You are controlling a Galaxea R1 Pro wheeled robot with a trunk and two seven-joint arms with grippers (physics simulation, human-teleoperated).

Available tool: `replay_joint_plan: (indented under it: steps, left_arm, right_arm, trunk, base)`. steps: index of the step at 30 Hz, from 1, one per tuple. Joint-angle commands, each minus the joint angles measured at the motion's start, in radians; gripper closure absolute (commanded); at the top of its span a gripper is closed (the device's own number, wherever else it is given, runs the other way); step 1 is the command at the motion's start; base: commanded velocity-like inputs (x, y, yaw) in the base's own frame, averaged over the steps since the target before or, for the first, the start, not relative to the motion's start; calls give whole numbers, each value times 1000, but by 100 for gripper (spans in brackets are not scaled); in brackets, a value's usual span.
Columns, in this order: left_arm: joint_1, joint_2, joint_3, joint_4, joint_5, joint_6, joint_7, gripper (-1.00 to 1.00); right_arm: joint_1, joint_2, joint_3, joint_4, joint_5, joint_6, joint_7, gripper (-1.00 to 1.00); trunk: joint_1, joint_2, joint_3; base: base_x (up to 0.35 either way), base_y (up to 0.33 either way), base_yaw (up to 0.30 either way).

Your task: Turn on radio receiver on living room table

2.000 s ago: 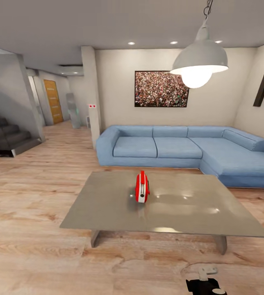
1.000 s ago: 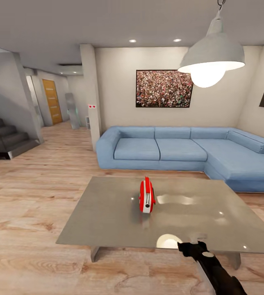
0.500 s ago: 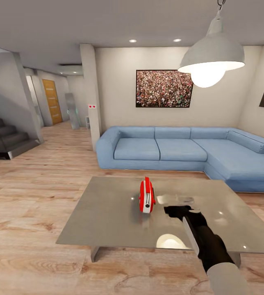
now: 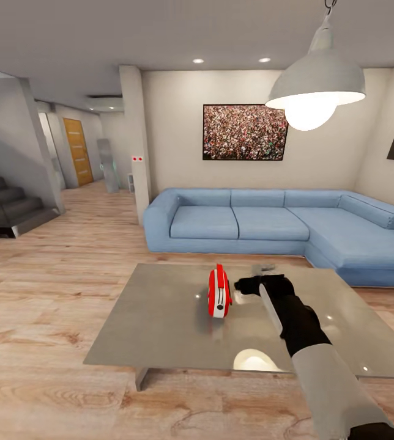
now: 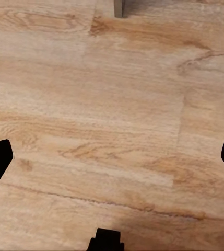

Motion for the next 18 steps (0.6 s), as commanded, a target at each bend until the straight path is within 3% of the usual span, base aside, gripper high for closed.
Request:
replay_joint_plan:
  steps: [1,6,11,13,18]
  left_arm:
    - [0,1,0,0,-1,0,1,-100]
    - [0,10,1,-1,0,1,1,-100]
    - [0,13,3,-2,4,2,6,-100]
    - [0,16,5,-3,5,3,9,-100]
    - [0,18,6,-3,3,3,11,-100]
  right_arm:
    - [-9,0,-1,4,-1,24,-24,-100]
    - [-18,2,-2,6,-7,52,-65,-100]
    - [-19,32,2,6,-44,103,-66,-100]
    - [-19,41,4,7,-59,139,-68,-100]
    - [-19,45,6,8,-63,145,-69,-100]
  trunk:
    - [0,0,0]
    - [0,0,0]
    - [0,0,0]
    - [0,0,0]
    - [0,0,0]
  base:
    - [6,0,0]
    - [227,0,0]
    - [313,28,0]
    - [313,145,0]
    - [286,205,0]
